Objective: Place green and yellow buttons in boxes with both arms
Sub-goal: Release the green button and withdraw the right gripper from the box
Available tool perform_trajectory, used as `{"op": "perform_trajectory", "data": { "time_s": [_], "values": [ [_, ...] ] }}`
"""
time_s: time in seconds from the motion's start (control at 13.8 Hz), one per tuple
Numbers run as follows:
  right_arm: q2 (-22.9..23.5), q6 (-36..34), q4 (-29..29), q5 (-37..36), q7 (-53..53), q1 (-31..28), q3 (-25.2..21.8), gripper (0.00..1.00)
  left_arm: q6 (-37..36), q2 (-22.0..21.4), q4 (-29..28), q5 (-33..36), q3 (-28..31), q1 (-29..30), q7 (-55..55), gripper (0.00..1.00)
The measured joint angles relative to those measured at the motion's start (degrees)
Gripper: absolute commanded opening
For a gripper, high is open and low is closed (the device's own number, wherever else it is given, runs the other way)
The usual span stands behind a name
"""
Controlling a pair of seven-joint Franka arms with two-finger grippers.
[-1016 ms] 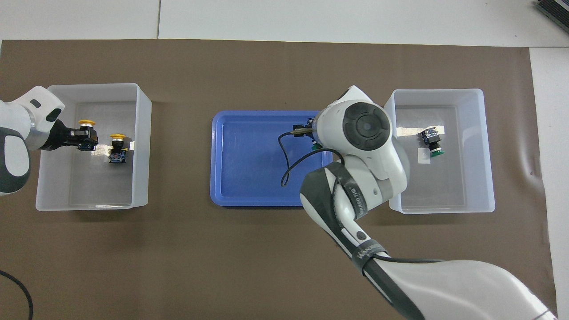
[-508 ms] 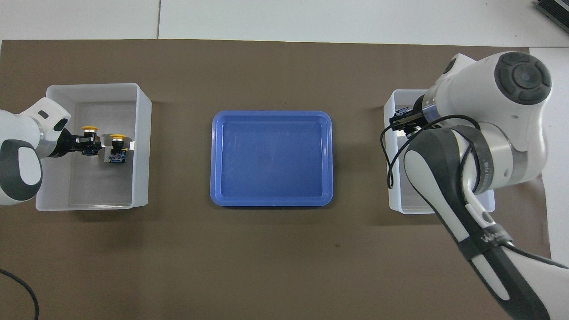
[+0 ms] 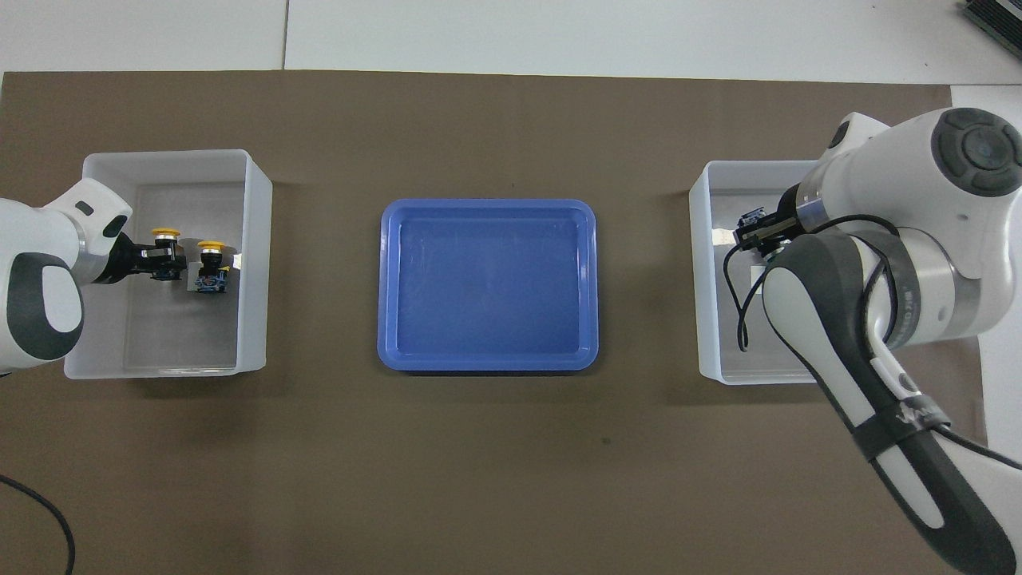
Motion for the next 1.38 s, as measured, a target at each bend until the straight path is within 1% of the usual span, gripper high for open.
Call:
{"op": "perform_trajectory", "data": {
  "time_s": [0.07,0.15,0.22,0.29,0.44,0.58,0.65,0.73,0.8,0.94,1.16,1.38],
  "values": [
    [0.0,1.6,-1.7,0.0,0.0,0.0,0.1,0.58,0.4,0.0,-0.2,0.0,0.0,0.2,0.0,0.0],
    [0.1,2.5,-2.7,0.0,0.0,0.0,0.1,0.88,0.6,-0.1,-0.3,0.0,0.0,0.3,0.0,0.0],
    [0.2,3.0,-3.3,0.0,0.2,0.0,0.1,1.0,0.8,-0.1,-0.4,0.0,0.0,0.4,0.0,0.09],
    [0.2,3.1,-3.5,0.0,0.6,0.0,0.1,1.0,1.0,-0.1,-0.5,0.0,0.0,0.4,0.0,0.14],
    [0.1,3.5,-2.9,0.0,1.1,-0.1,0.1,1.0,1.0,-0.1,-0.5,0.0,0.0,0.4,0.0,0.3],
    [-0.4,2.5,-0.5,0.0,4.9,0.2,0.3,1.0,1.0,-0.1,-0.5,0.0,0.0,0.4,0.0,0.5],
    [-0.9,0.4,1.6,0.0,8.2,0.3,0.5,1.0,1.0,-0.1,-0.5,0.0,0.0,0.4,0.0,0.61],
    [-1.8,-3.2,4.9,0.0,12.3,0.5,0.9,1.0,1.1,0.0,-0.9,0.0,0.0,0.4,0.0,0.76],
    [-2.6,-6.0,7.5,0.0,15.3,0.8,1.1,1.0,1.3,0.0,-0.9,0.0,0.0,0.5,0.0,0.87],
    [-4.1,-11.5,12.4,0.0,21.0,1.4,1.2,1.0,1.3,0.1,-1.1,0.0,0.0,0.5,0.0,1.0],
    [-5.2,-21.4,19.6,-0.1,23.3,1.1,0.9,1.0,1.2,0.2,-1.1,0.0,-0.4,0.4,0.0,1.0],
    [-5.6,-33.8,28.4,-0.1,23.4,-0.3,0.1,1.0,-0.4,0.2,0.1,0.0,-0.4,0.5,0.0,1.0]
  ]
}}
